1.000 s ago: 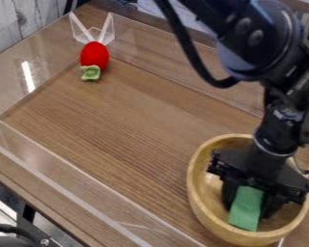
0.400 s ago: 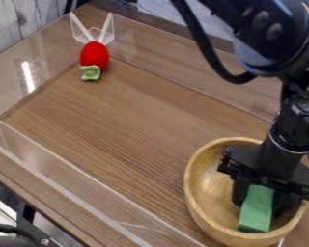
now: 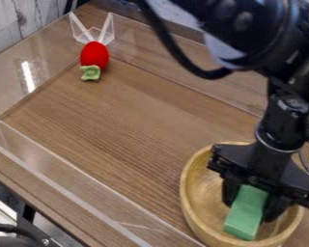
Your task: Remove the green stick from the brown bowl and put it on the table
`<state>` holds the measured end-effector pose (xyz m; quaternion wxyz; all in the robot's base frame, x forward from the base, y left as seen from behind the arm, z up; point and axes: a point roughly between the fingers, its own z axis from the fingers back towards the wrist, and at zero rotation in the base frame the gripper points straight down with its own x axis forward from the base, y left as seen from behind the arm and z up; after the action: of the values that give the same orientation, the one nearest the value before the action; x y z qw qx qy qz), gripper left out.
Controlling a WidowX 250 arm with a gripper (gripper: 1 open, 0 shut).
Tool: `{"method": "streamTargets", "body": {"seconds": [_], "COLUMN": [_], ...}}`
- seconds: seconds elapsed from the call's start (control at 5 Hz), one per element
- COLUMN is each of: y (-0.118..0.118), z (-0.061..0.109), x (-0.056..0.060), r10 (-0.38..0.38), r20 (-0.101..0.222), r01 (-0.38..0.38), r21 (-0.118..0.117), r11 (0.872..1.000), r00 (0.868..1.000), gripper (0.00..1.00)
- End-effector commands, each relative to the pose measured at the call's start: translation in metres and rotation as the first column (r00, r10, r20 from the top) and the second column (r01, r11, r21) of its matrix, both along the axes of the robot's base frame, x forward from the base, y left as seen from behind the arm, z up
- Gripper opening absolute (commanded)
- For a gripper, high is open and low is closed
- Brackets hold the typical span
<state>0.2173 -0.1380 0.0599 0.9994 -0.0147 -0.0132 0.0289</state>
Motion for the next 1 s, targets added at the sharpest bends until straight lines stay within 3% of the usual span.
{"method": "streamTargets", "body": {"seconds": [0.0, 0.2, 0.6, 0.8], "y": [0.005, 0.007, 0.017, 0.016], "z": [0.006, 0.004, 0.016, 0.007], "x": [-0.004, -0.011, -0.005, 0.001], "r10": [0.028, 0.053, 0.102, 0.032], "r20": [0.035, 0.034, 0.018, 0.008], "r01": [-0.027, -0.052, -0.101, -0.031], "r21": [-0.026, -0.028, -0.025, -0.041], "r11": [0.999, 0.998, 0.995, 0.999], "r00": [0.999, 0.998, 0.995, 0.999], "gripper": [0.0, 0.0, 0.0, 0.0]}}
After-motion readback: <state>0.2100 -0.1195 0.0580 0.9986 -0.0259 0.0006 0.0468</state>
